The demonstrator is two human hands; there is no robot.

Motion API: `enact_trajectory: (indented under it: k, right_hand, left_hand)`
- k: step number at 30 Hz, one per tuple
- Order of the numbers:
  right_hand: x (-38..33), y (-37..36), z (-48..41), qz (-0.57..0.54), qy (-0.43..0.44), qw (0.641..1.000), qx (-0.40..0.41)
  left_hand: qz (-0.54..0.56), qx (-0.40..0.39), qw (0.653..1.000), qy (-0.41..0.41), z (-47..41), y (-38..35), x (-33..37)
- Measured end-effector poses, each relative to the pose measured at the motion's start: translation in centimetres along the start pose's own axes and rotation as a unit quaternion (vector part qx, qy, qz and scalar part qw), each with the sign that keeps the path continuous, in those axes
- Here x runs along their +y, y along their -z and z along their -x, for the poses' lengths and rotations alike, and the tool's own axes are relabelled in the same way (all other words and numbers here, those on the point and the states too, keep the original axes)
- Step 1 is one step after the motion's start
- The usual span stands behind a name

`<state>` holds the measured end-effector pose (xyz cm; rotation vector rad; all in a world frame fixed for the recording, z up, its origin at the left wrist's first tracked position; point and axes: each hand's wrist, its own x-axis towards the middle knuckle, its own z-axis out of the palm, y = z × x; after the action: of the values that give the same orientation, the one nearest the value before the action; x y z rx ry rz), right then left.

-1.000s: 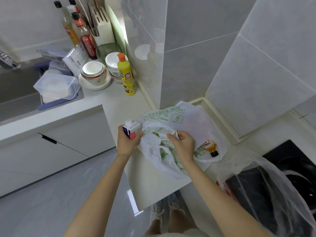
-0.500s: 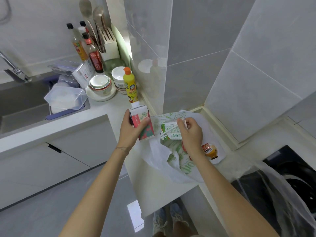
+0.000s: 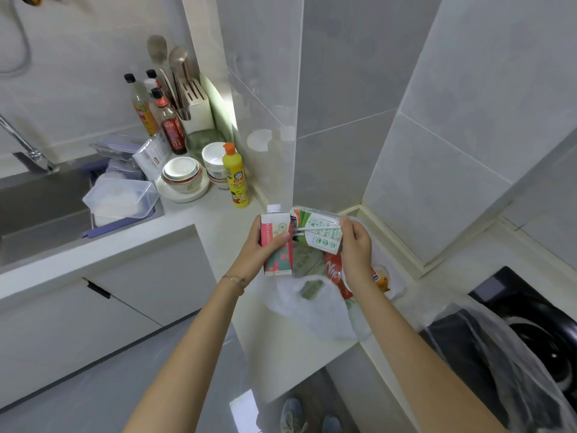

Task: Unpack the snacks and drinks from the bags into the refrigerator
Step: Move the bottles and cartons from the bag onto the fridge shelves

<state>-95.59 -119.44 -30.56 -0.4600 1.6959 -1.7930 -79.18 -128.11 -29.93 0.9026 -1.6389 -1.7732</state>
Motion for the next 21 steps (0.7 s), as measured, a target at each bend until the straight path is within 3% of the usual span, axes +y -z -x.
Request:
enact_trajectory:
  k: [8,13,18,21]
  right_hand:
    - [-0.1,1.1,2.0,0.034,0.043,0.99,-0.126]
    - [0.8,2.8,4.4,0.025,0.037,0.977,-0.209]
    - [1.2,5.3,7.0,-0.013,-0.009,0.931,-0.366]
    - [0.8,5.9,9.4,-0.054,-0.078,0.903,-0.418]
  left_hand:
    - [0.117,0.015,0.992,0.037,2.3,-1.8,-0.8]
    - [0.196,0.095,0.976,0.021,5.9,-4.2,-1.6]
    - [0.225,0.187,0.956,-0.012,11.7,-5.9,-1.4]
    - [0.231,0.225,0.946,-0.014,16.1,-6.6,-1.4]
